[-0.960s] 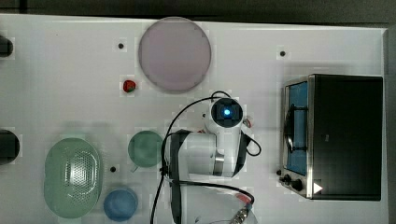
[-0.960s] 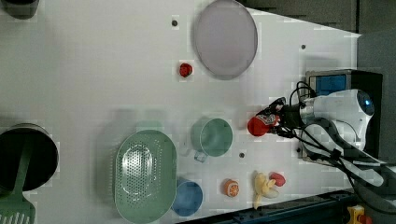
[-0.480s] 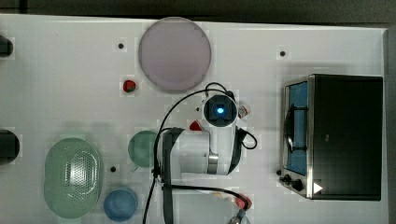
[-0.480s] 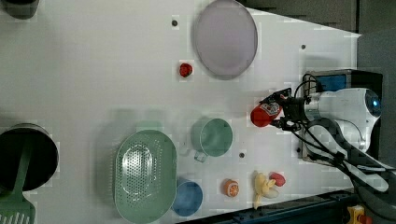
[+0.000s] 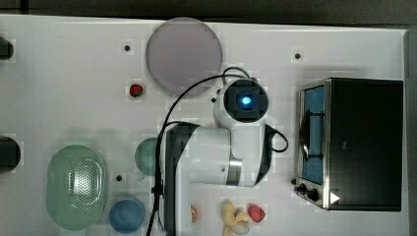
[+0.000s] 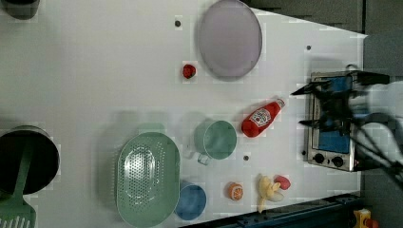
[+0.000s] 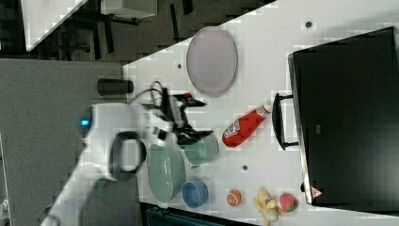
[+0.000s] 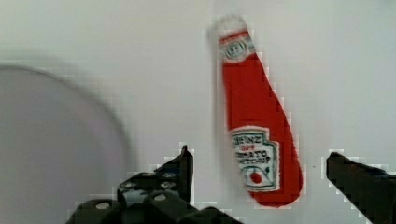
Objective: Pick Ketchup from oven and place it on table.
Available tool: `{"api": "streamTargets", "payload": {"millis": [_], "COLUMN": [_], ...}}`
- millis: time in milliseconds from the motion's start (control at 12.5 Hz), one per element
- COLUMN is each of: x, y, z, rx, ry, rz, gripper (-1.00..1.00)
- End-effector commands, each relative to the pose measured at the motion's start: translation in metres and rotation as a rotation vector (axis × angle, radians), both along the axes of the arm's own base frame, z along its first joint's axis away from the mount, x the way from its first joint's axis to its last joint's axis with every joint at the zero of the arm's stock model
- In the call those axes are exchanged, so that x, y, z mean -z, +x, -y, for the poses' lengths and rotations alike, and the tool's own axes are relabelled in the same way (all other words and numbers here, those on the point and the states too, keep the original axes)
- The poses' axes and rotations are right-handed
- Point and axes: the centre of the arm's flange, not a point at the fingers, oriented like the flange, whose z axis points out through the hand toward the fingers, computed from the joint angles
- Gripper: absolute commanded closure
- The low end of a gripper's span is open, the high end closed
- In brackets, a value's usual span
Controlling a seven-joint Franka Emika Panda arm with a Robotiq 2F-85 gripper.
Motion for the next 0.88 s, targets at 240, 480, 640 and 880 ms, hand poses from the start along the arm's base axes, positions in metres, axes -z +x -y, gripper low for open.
{"api": "streamTargets", "payload": {"millis": [240,480,640,880], "x": [-0.203,-0.236,-0.241,-0.238], "y": [0.003,-0.007,-0.006,-0.005], "z": [-0.005,-0.009,-0.009,-0.009], "rx": [0.009,0.003,0.004,0.004], "ry": [-0.001,0.002,0.001,0.002], "rz": [0.09,0.036,0.051,0.045], "gripper": [-1.0,-1.0,-1.0,-1.0]}}
